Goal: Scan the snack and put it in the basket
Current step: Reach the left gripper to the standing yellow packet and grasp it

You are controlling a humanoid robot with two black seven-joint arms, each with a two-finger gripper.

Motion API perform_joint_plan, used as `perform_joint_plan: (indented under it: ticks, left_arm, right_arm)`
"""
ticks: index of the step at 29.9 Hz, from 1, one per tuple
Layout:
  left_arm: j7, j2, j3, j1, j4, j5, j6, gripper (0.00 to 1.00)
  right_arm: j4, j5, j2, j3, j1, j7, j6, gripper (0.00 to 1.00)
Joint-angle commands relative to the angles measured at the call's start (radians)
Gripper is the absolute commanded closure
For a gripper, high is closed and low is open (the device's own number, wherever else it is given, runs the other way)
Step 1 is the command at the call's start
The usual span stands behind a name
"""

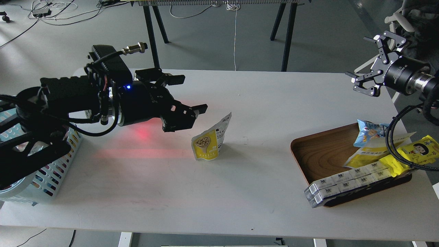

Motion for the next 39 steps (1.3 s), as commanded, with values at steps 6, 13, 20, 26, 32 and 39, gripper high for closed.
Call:
perform_joint_plan:
  ticks: [6, 13, 20, 26, 32, 39]
  left_arm:
    - [0.106, -0.111, 0.04, 0.033, 0.0, 0.092, -0.026, 0.01]
    - [0.201, -0.2, 0.058, 0.086, 0.0, 0.122, -0.028, 0.01]
    - [0.219, -0.223, 0.06, 0.125, 0.0, 0.22, -0.057, 0.02]
    - [0.219, -0.228, 0.06, 0.175, 0.0, 0.266, -0.063, 0.02]
    - [0.219, -0.249, 0.055, 0.223, 0.006, 0.266, -0.063, 0.02]
    - [0.218, -0.274, 0.049, 0.224, 0.043, 0.266, -0.057, 0.06]
  right_arm:
    - [0.009, 0.0, 0.059, 0.009, -0.005, 0.003, 0.0, 0.01]
    - [0.009, -0.011, 0.077, 0.001, -0.008, 0.031, 0.0, 0.01]
    - [0.009, -0.138, 0.077, -0.002, -0.024, 0.116, 0.0, 0.01]
    - [0.007, -0.156, 0.077, -0.002, -0.054, 0.142, 0.0, 0.01]
    - [0.009, -0.219, 0.077, -0.005, -0.065, 0.215, 0.0, 0.01]
    - [0.011, -0.219, 0.079, 0.002, -0.065, 0.216, 0.0, 0.01]
